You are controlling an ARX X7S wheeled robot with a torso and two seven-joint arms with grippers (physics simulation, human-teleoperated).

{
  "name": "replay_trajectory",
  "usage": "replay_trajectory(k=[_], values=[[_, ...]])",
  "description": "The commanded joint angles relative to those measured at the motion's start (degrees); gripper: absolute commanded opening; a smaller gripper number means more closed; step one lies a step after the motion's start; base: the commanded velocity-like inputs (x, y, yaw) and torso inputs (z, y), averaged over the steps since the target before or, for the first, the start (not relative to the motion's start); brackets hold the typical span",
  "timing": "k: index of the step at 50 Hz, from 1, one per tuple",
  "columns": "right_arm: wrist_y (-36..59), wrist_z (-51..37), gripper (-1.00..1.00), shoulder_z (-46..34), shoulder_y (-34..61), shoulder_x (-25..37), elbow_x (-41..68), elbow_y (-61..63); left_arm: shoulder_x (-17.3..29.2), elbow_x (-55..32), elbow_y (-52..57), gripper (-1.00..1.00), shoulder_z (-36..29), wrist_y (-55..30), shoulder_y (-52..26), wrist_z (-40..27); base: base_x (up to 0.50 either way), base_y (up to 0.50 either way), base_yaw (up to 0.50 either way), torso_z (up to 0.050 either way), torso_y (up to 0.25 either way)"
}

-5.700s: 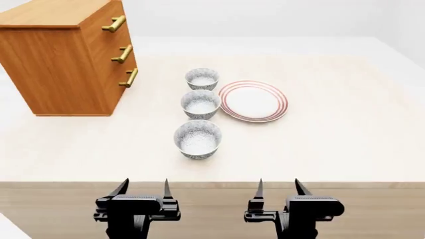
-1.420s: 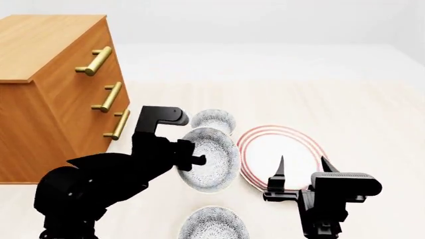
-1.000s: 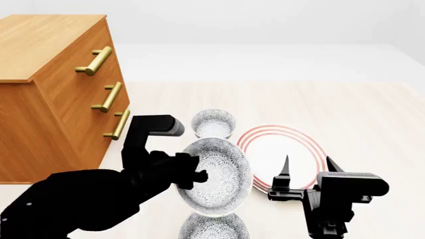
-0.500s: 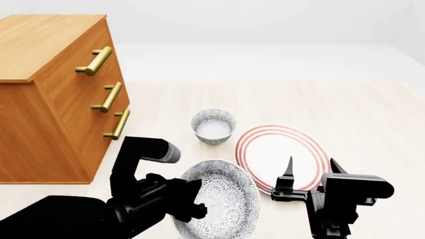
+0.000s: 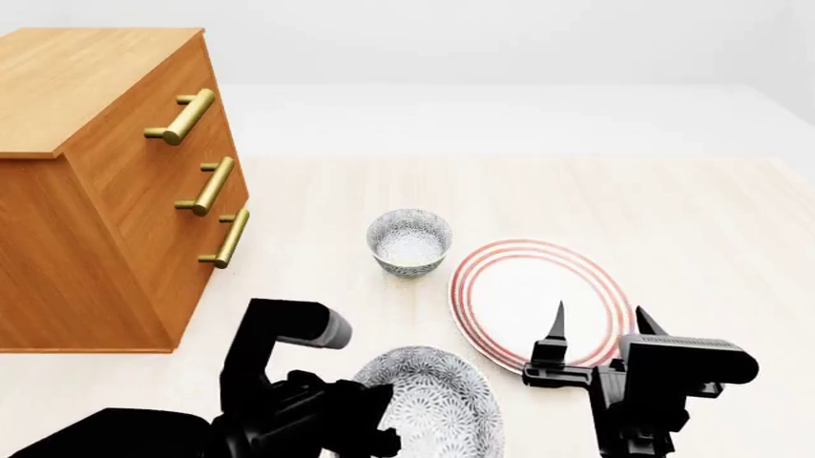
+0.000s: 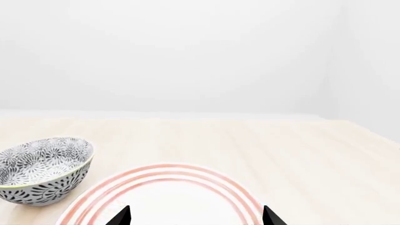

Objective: Stack the bowl in the middle on the bowl at the back.

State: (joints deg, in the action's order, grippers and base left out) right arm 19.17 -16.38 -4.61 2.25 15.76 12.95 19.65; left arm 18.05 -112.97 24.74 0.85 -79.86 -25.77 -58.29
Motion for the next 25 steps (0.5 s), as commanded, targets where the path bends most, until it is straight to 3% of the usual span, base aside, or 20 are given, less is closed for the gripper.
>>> replay_trajectory(k=[1, 25], values=[[-0.36, -0.26, 1.0, -0.19, 0.0, 0.07, 0.2, -0.48, 0.53, -1.01, 0.51, -1.0, 0.04, 1.63, 2.33, -0.44, 0.0, 0.0, 0.0, 0.0, 0.0], [-0.72, -0.86, 1.0, -0.35, -0.31, 0.5, 0.7, -0.43, 2.42, -5.34, 3.98, -1.0, -0.78, 7.73, 5.88, -5.14, 0.0, 0.0, 0.0, 0.0, 0.0]])
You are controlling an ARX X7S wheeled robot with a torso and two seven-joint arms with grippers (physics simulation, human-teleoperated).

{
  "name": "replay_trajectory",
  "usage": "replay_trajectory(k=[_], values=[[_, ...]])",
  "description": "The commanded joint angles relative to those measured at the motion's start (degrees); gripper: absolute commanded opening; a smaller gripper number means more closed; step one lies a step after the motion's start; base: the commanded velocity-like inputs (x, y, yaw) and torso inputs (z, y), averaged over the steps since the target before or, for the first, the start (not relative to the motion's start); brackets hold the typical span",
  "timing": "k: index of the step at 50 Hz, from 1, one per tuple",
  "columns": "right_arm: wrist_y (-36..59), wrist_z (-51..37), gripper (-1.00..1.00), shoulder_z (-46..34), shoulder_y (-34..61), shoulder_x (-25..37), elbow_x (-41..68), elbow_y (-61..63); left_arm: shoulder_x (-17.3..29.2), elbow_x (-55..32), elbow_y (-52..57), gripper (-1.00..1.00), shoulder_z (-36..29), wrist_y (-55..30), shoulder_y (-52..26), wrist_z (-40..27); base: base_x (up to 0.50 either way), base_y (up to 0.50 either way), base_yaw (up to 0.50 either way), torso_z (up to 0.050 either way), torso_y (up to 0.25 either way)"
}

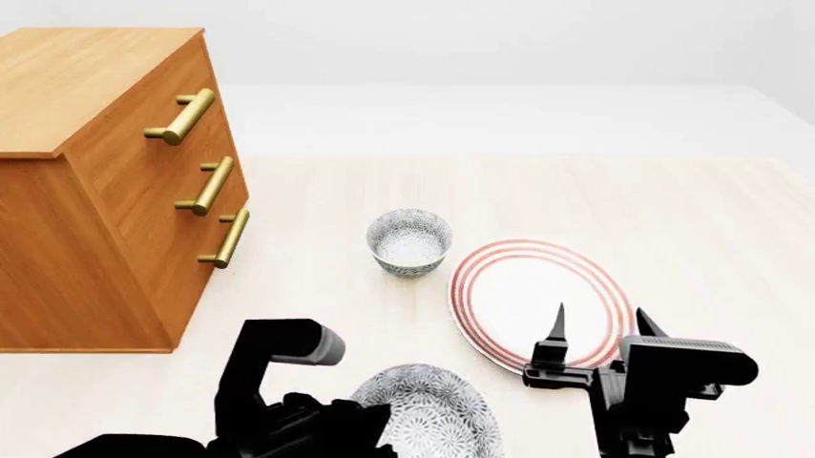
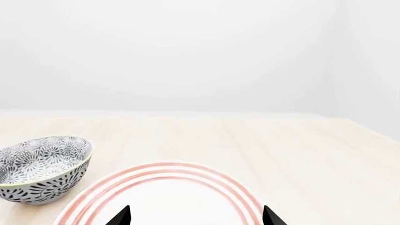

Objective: Stack the bowl in the middle on the bowl at the back.

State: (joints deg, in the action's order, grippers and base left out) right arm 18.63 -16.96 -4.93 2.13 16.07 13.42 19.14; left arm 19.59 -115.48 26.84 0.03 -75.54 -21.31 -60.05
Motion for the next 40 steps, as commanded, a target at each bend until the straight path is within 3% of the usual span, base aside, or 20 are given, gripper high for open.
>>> replay_trajectory(k=[1, 13, 40], values=[[-0.19, -0.31, 1.0, -0.04, -0.22, 0.21, 0.25, 0.1, 0.96, -2.93, 1.97, -1.0, 0.04, 3.72, 1.59, -3.65, 0.0, 0.0, 0.0, 0.0, 0.0], [-0.29, -0.61, 1.0, -0.24, -0.21, 0.37, 0.41, 0.05, 1.34, -3.78, 2.71, -1.0, -0.9, 5.91, 2.88, -5.56, 0.0, 0.0, 0.0, 0.0, 0.001], [-0.82, -0.7, 1.0, -0.51, -0.1, 0.86, 1.12, -1.03, -0.08, 1.17, -3.33, -1.0, -3.17, 6.03, 2.66, -1.48, 0.0, 0.0, 0.0, 0.0, 0.0]])
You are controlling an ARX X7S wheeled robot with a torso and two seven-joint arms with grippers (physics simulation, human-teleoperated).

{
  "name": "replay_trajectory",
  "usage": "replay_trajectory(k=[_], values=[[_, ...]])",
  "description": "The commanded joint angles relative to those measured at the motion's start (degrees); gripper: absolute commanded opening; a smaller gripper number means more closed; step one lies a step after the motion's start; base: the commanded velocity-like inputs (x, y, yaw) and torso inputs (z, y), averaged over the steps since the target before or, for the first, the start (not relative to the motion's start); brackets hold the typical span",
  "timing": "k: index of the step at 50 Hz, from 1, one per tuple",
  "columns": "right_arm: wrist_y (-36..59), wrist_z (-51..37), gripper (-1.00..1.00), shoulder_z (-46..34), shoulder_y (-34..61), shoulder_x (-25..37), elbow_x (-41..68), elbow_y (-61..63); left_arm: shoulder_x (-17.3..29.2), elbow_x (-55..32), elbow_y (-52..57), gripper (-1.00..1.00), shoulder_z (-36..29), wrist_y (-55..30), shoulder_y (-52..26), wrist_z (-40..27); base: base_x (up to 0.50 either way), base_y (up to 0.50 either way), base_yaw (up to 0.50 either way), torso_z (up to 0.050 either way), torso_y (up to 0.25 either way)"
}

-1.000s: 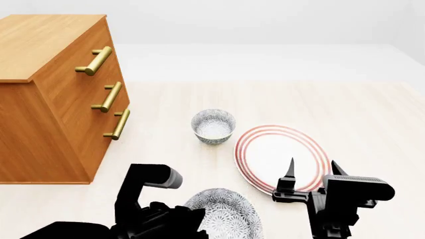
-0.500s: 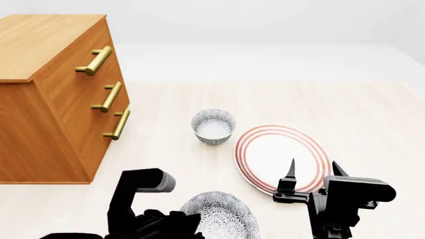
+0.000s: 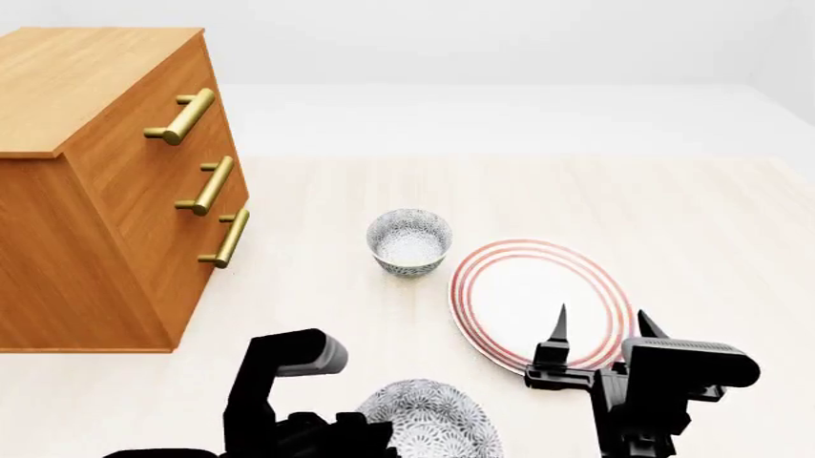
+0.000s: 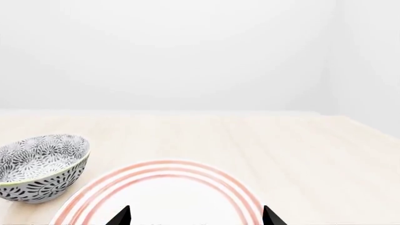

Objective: Stack the bowl in the middle on the bowl at the back.

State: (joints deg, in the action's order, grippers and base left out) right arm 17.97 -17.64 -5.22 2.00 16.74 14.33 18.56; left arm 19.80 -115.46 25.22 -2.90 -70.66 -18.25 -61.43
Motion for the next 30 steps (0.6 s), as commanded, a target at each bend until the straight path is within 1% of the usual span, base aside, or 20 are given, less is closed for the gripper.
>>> replay_trajectory(k=[1, 11, 30], values=[[-0.18, -0.03, 1.0, -0.22, 0.01, 0.2, 0.25, -0.47, -0.27, 1.31, -1.95, -1.0, -0.13, 1.33, -0.48, -0.05, 0.0, 0.0, 0.0, 0.0, 0.0], [-0.41, -0.16, 1.0, -0.39, -0.01, 0.29, 0.4, -0.84, -0.15, 2.34, -3.65, -1.0, 0.25, 2.67, -0.72, 0.4, 0.0, 0.0, 0.0, 0.0, 0.0], [-0.91, -0.45, 1.0, -0.35, -0.06, 0.52, 0.87, -1.28, -0.53, 4.29, -6.06, -1.0, -1.62, 3.09, -0.24, 1.77, 0.0, 0.0, 0.0, 0.0, 0.001]])
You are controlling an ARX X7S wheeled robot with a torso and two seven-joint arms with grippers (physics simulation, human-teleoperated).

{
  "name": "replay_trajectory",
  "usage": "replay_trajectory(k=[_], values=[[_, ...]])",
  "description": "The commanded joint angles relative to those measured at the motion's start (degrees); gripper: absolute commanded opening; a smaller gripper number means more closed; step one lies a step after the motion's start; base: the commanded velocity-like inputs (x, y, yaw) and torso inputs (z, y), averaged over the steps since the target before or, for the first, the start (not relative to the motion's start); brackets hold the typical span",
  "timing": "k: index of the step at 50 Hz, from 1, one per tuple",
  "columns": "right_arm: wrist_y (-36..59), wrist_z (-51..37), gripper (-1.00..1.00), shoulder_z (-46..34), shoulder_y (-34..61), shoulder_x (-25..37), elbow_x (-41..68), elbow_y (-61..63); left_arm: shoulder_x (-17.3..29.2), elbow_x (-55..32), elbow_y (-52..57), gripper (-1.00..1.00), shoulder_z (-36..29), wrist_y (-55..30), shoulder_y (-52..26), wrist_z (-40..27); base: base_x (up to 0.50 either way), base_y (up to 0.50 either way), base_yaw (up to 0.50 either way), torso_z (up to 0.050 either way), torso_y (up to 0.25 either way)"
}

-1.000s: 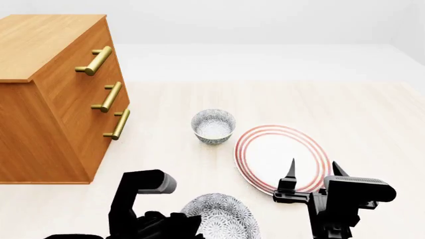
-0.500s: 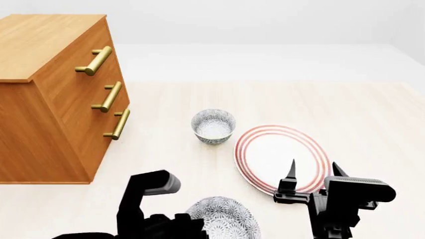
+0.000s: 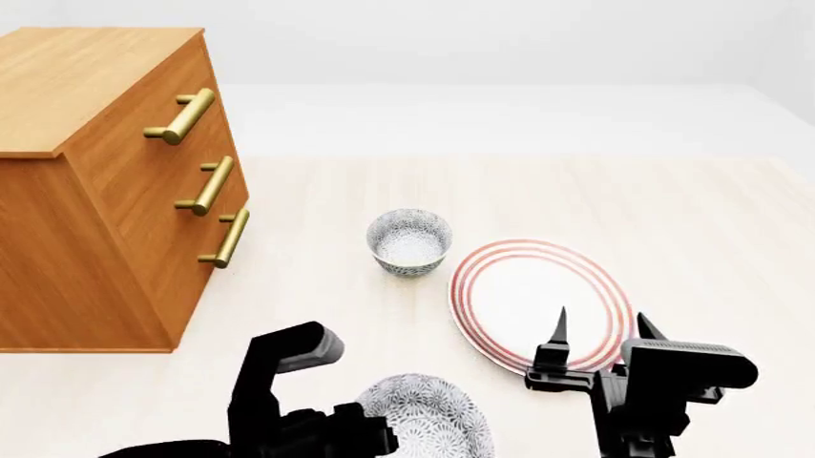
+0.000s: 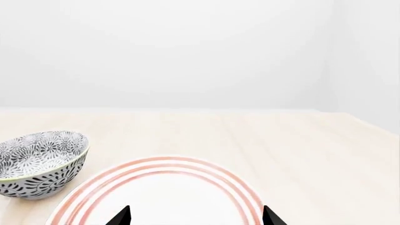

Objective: Stack the bowl in the middle on the bowl at the back.

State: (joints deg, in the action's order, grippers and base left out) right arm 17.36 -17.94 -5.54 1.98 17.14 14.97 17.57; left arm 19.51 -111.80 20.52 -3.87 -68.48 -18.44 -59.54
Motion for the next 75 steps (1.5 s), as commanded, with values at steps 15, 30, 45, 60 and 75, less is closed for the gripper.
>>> replay_trajectory(k=[15, 30, 45, 60, 75], values=[[-0.74, -0.34, 1.0, -0.09, -0.24, 0.34, 0.53, -0.48, -0.22, 1.8, -2.58, -1.0, -1.79, 1.14, -0.03, 1.04, 0.0, 0.0, 0.0, 0.0, 0.0], [-0.94, -0.56, 1.0, -0.26, -0.22, 0.53, 0.76, -0.67, 0.17, 1.34, -2.08, 1.0, -3.19, 0.85, -0.02, 1.77, 0.0, 0.0, 0.0, 0.0, 0.001], [-1.11, -0.78, 1.0, -0.42, -0.18, 0.73, 0.98, -0.82, 0.75, 1.14, -1.04, 1.0, -3.85, 0.94, -0.16, 2.44, 0.0, 0.0, 0.0, 0.0, 0.0], [-1.18, -1.03, 1.0, -0.68, -0.16, 0.91, 1.15, -0.86, 2.39, -1.48, 6.76, 1.0, -1.71, 1.28, -1.64, 3.47, 0.0, 0.0, 0.0, 0.0, 0.0], [-1.14, -1.19, 1.0, -0.9, -0.07, 1.13, 1.44, -0.96, 4.58, -6.1, 14.55, 1.0, 2.11, 3.69, -2.88, 3.69, 0.0, 0.0, 0.0, 0.0, 0.0]])
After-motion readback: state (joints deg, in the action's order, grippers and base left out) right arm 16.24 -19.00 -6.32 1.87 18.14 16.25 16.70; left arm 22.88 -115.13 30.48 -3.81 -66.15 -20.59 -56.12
